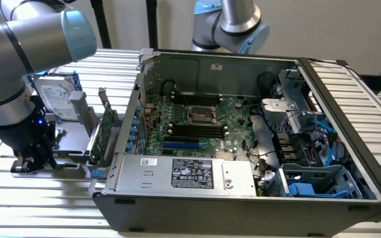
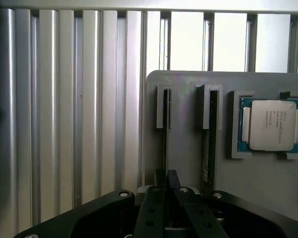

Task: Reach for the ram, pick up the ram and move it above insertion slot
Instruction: 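Pick up the ram and move it above insertion slot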

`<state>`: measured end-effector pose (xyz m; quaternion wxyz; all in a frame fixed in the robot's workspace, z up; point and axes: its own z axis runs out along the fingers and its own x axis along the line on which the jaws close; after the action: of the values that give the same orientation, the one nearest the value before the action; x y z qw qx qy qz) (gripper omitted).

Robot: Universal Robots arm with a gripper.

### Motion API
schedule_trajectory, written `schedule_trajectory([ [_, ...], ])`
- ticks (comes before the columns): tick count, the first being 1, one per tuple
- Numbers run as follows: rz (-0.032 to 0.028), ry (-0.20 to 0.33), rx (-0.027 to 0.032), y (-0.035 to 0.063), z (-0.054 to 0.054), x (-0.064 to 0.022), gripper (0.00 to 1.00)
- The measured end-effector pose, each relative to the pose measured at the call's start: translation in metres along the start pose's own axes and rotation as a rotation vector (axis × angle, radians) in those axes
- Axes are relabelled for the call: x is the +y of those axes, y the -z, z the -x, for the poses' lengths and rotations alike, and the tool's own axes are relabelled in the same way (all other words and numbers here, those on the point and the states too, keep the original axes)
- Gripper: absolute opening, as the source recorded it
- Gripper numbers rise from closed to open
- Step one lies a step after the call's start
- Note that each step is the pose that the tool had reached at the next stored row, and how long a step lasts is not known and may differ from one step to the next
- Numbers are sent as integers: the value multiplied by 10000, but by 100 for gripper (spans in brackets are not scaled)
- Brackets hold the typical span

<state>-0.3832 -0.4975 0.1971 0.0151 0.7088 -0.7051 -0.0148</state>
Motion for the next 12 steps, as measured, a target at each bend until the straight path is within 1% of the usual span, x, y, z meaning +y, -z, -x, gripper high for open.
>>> schedule_trajectory([
  [6,5,-111,-10,16,-3,-1,13],
  [12,42,-114,-12,77,-8,-9,13],
])
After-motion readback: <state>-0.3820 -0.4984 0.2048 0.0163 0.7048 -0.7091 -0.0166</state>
